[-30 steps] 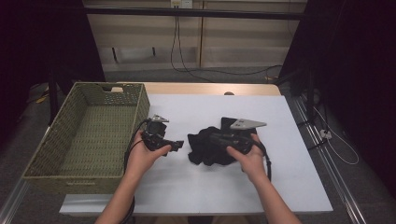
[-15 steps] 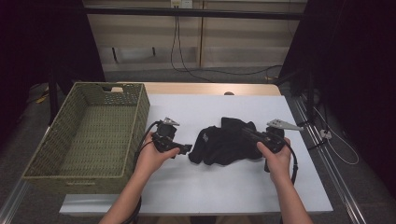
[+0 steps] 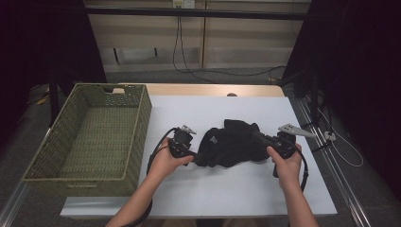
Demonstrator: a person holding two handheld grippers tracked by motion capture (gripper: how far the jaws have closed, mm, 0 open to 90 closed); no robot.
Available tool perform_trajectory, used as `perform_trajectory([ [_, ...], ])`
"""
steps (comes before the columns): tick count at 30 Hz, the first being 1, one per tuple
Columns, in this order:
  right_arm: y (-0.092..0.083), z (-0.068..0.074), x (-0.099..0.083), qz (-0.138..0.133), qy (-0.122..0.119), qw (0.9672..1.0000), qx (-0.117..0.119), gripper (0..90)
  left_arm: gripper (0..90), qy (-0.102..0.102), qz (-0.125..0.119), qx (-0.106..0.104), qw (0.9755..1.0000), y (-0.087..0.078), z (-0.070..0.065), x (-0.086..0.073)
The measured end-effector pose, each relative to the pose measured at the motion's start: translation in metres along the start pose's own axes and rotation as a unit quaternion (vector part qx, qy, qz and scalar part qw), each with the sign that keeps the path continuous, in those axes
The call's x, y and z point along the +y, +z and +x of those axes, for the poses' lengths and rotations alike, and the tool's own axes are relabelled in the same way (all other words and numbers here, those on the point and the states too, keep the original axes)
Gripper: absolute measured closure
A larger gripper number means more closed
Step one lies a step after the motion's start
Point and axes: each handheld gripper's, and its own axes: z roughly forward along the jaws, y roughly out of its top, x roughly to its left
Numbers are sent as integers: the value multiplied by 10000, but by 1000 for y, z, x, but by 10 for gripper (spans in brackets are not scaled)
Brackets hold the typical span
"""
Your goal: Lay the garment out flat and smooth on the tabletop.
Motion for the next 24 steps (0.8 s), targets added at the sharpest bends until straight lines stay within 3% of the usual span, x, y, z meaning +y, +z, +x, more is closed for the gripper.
perform_trajectory([
  [6,3,6,-3,84,-76,9999,57,834,374,86,112,-50,9999,4,-6,-2],
  [8,6,9,-4,123,-128,9998,84,834,446,75,138,-151,9998,4,-7,-1],
  [11,10,13,-5,173,-182,9996,110,834,519,142,166,-130,9997,4,-11,-2],
  [14,14,16,-6,230,-224,9994,139,835,693,89,290,-341,9990,4,-13,-1],
  [18,17,20,-7,277,-251,9991,194,836,803,-26,355,-354,9987,-1,-11,1],
  [19,17,21,-7,271,-260,9991,217,836,845,-35,307,-314,9990,-4,-9,2],
  [24,16,24,-6,208,-249,9989,330,835,855,-337,-161,-57,9993,-31,11,10],
])
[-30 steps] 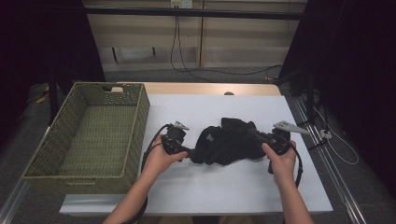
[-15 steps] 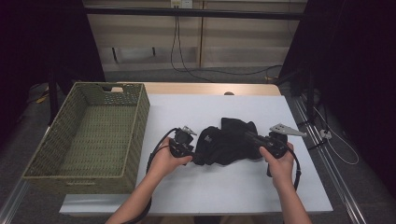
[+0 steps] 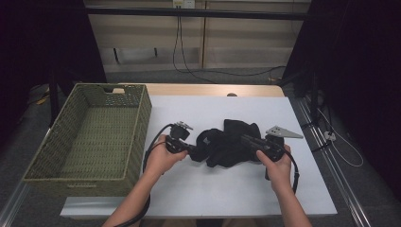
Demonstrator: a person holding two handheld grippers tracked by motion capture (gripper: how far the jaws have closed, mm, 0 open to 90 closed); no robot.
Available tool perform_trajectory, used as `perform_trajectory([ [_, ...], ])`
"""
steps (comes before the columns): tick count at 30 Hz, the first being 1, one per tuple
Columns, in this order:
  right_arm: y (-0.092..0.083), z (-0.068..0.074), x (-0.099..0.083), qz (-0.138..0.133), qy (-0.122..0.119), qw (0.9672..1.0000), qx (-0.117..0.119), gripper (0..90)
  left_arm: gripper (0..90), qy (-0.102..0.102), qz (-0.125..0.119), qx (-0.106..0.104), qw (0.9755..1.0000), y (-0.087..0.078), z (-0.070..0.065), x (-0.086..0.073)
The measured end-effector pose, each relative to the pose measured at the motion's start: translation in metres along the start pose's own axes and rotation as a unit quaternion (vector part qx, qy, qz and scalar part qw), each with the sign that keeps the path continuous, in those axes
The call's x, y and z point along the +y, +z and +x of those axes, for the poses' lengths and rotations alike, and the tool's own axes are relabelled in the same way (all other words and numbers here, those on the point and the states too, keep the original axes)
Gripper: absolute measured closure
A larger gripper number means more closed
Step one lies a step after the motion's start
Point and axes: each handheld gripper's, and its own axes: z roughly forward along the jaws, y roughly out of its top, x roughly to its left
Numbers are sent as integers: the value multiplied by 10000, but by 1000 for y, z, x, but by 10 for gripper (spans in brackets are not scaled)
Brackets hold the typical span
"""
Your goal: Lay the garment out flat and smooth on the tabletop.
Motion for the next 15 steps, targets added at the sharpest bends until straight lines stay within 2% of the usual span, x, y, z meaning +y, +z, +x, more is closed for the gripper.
perform_trajectory([
  [4,1,6,1,-14,-23,9999,164,835,857,-175,-317,328,9988,-16,15,4],
  [7,2,11,0,-1,-41,9994,329,836,857,-253,-484,494,9973,-24,23,6],
  [9,7,19,-4,129,-126,9989,438,836,858,-307,-570,534,9965,-27,26,8],
  [11,15,29,-9,271,-200,9974,643,836,857,-299,-601,614,9959,-27,28,8],
  [15,28,48,-14,480,-366,9937,948,836,856,-313,-664,611,9954,-24,31,7],
])
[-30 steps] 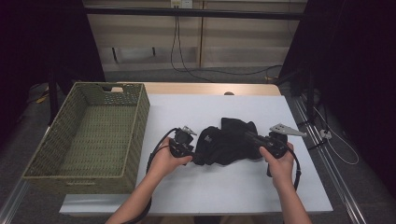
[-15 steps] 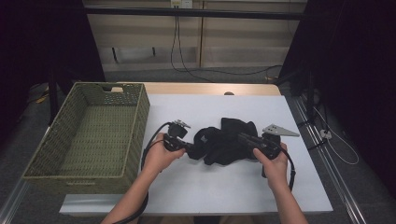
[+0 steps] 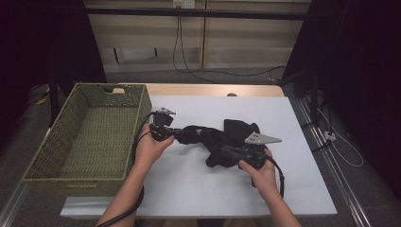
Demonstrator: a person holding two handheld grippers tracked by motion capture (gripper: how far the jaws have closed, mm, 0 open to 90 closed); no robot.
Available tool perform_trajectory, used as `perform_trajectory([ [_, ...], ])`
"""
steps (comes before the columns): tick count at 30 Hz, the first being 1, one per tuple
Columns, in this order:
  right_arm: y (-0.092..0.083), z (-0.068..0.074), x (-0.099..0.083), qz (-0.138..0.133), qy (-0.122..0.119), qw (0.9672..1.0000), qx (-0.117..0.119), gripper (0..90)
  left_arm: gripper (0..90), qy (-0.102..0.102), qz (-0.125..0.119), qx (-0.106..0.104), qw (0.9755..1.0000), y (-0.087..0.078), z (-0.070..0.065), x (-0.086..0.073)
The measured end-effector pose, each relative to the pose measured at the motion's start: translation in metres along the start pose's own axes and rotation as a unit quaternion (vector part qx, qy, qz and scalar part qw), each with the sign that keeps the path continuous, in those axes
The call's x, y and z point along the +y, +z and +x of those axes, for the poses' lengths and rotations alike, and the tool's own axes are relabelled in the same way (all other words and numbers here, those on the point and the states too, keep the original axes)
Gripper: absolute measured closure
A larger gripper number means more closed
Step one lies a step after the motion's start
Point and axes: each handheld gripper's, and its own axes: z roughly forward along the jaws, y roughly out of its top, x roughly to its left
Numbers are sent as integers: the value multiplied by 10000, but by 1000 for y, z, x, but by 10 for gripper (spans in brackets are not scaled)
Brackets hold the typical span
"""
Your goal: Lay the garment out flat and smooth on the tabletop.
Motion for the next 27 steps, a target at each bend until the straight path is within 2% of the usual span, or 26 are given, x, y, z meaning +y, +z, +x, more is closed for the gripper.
perform_trajectory([
  [2,6,7,-1,96,-115,9998,93,829,850,-7,1,-9,10000,1,1,-1],
  [4,12,13,-3,153,-185,9995,212,768,812,22,11,-17,10000,2,1,-2],
  [6,14,15,-2,144,-210,9995,161,548,695,68,-4,8,10000,5,0,-4],
  [9,6,12,5,-26,-223,9997,14,444,429,-14,90,-36,10000,9,-2,-6],
  [10,2,10,8,-116,-186,9997,-113,380,401,5,104,-66,9999,10,-3,-7],
  [11,-3,6,12,-182,-148,9994,-251,363,363,42,127,-71,9999,11,-5,-8],
  [13,-14,-2,17,-298,-137,9981,-522,354,262,-13,123,-153,9998,11,-10,-8],
  [16,-25,-17,18,-476,24,9947,-907,336,213,24,148,-300,9994,11,-19,-7],
  [18,-31,-28,16,-460,71,9884,-1445,316,184,120,160,-340,9992,10,-26,-7],
  [21,-35,-41,10,-353,137,9805,-1927,329,149,239,168,-417,9987,11,-36,-6],
  [23,-33,-46,3,-185,166,9771,-2112,353,140,343,236,-517,9978,13,-42,-6],
  [26,-28,-50,-4,26,34,9767,-2145,449,144,492,426,-593,9961,21,-52,-9],
  [27,-26,-50,-6,56,-35,9771,-2126,481,168,480,501,-668,9953,24,-55,-11],
])
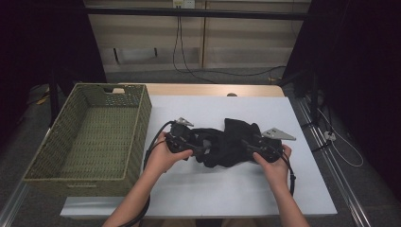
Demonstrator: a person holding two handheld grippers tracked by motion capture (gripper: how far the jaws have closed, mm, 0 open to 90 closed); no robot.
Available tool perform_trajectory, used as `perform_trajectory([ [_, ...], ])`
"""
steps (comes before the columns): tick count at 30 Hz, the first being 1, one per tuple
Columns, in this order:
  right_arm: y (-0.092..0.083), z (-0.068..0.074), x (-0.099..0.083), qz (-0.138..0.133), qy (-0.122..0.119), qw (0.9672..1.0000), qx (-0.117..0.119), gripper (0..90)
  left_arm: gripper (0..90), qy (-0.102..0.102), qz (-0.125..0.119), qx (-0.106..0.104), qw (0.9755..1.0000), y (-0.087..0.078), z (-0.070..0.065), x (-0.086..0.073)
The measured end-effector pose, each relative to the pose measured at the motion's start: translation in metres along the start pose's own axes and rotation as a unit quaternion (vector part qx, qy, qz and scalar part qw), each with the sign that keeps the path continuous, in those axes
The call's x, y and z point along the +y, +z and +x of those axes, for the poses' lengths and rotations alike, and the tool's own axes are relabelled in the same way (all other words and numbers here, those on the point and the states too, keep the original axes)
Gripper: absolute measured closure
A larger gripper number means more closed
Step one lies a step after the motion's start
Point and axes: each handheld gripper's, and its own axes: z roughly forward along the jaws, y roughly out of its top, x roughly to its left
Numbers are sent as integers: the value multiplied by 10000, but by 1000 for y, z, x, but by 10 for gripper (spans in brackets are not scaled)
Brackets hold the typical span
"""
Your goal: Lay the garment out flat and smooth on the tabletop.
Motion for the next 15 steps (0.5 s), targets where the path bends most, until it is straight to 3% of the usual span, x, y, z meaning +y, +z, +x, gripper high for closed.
perform_trajectory([
  [2,2,1,-2,50,-23,10000,42,519,246,1,136,-156,9998,6,-3,-3],
  [5,2,1,-4,86,22,9999,91,606,420,7,334,-221,9992,15,-7,-6],
  [6,2,1,-4,91,17,9999,101,662,515,0,448,-271,9986,16,-6,-7],
  [9,0,-1,-6,87,70,9997,229,753,777,-165,451,-443,9979,13,-3,-6],
  [12,-3,-3,-6,90,91,9993,338,808,861,-349,361,-457,9977,2,4,-3],
  [15,-7,-6,-7,124,136,9990,417,824,874,-602,101,-369,9975,-9,14,-2],
])
